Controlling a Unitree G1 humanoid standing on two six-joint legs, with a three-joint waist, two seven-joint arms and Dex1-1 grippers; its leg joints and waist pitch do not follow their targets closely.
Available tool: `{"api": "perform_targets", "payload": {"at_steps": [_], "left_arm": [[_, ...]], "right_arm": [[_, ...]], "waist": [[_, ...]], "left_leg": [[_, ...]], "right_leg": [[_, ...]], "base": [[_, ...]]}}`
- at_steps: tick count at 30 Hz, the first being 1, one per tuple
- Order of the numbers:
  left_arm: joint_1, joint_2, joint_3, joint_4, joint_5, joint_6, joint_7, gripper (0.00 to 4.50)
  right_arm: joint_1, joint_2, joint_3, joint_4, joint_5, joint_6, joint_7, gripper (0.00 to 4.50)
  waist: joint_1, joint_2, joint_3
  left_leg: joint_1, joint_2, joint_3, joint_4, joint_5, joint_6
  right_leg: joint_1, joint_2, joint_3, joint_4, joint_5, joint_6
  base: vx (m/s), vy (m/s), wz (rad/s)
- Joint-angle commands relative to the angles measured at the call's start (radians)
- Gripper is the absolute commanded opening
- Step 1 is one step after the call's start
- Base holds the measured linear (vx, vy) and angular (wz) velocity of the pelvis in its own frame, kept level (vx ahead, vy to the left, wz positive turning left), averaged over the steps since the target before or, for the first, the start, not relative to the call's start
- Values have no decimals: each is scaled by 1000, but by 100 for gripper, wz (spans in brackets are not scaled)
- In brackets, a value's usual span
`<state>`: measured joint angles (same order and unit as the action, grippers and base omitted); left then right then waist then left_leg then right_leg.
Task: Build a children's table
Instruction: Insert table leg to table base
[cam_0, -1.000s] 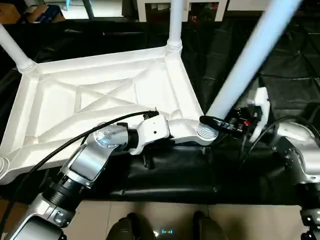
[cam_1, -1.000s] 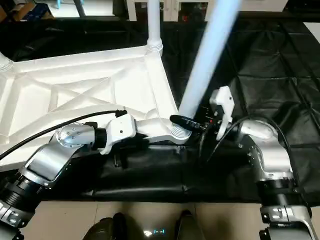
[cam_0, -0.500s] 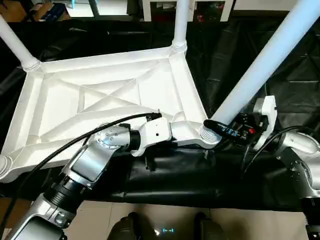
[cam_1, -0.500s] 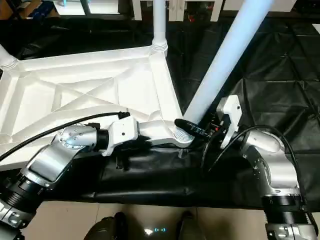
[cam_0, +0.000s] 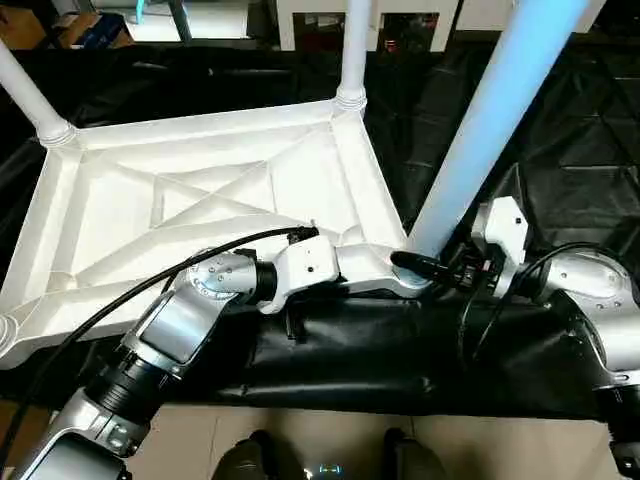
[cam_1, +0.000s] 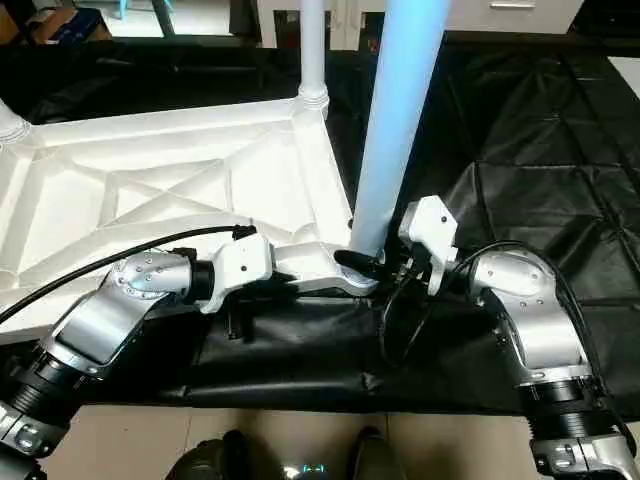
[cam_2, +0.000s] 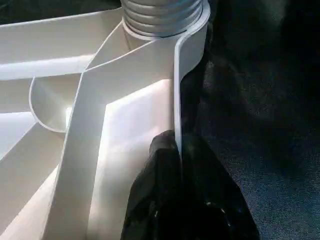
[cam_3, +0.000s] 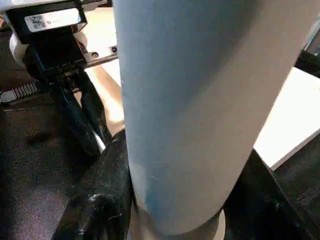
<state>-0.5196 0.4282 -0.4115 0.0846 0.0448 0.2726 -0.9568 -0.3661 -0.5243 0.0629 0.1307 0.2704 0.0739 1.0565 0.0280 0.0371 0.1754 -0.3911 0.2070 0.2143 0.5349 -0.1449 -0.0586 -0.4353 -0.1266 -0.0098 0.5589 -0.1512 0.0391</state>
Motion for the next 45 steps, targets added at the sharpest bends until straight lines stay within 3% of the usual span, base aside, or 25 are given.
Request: {"api": "perform_targets", "payload": {"at_steps": [1, 6, 11, 17, 20, 21, 25, 33, 45], "left_arm": [[15, 0, -11, 22, 28, 12, 24, 0], [15, 0, -10, 18, 29, 14, 25, 0], [14, -1, -12, 19, 29, 13, 24, 0], [12, -2, -15, 20, 30, 11, 21, 0], [13, -3, -17, 18, 30, 12, 23, 0], [13, -2, -17, 17, 30, 13, 23, 0], [15, -2, -15, 15, 30, 15, 24, 0], [13, 0, -14, 17, 30, 15, 24, 0], [11, 1, -14, 22, 30, 11, 26, 0]], "right_arm": [[78, 16, 132, 77, -60, 64, 42, 188], [115, 42, 50, 67, 26, 111, 7, 188], [146, 55, 11, 46, 87, 163, -1, 188], [167, 15, 60, 55, 23, 137, 30, 188], [158, 19, 60, 56, 22, 142, 19, 188], [155, 19, 61, 57, 20, 142, 16, 188], [151, 20, 71, 64, -2, 121, -1, 188], [127, 40, 43, 73, -4, 89, -60, 188], [107, 41, 20, 52, 17, 77, -58, 188]], "waist": [[-4, -8, -43], [-3, -6, -43], [0, -2, -48], [2, -2, -48], [2, -2, -47], [1, -8, -49], [2, -7, -49], [-1, -4, -46], [-2, -6, -46]], "left_leg": [[20, 10, -9, -70, -398, 24], [19, 10, -10, -74, -410, 20], [21, 12, -8, -71, -376, 21], [19, 11, -6, -70, -362, 24], [20, 11, -7, -72, -373, 21], [19, 11, -6, -71, -373, 22], [18, 11, -7, -72, -373, 19], [19, 11, -10, -77, -424, 2], [18, 11, -10, -77, -422, 3]], "right_leg": [[23, 9, 4, -72, -365, -181], [23, 9, 4, -74, -376, -180], [26, 12, 4, -67, -286, -205], [29, 11, 3, -66, -276, -210], [28, 10, 4, -68, -297, -204], [29, 10, 4, -68, -299, -203], [28, 9, 4, -69, -317, -193], [23, 10, 4, -74, -361, -177], [23, 9, 5, -74, -360, -174]], "base": [[0, 0, 0], [0, 0, 0], [0, 0, 0], [0, 0, 0], [0, 0, 0], [0, 0, 0], [0, 0, 0], [0, 0, 0], [0, 0, 0]]}}
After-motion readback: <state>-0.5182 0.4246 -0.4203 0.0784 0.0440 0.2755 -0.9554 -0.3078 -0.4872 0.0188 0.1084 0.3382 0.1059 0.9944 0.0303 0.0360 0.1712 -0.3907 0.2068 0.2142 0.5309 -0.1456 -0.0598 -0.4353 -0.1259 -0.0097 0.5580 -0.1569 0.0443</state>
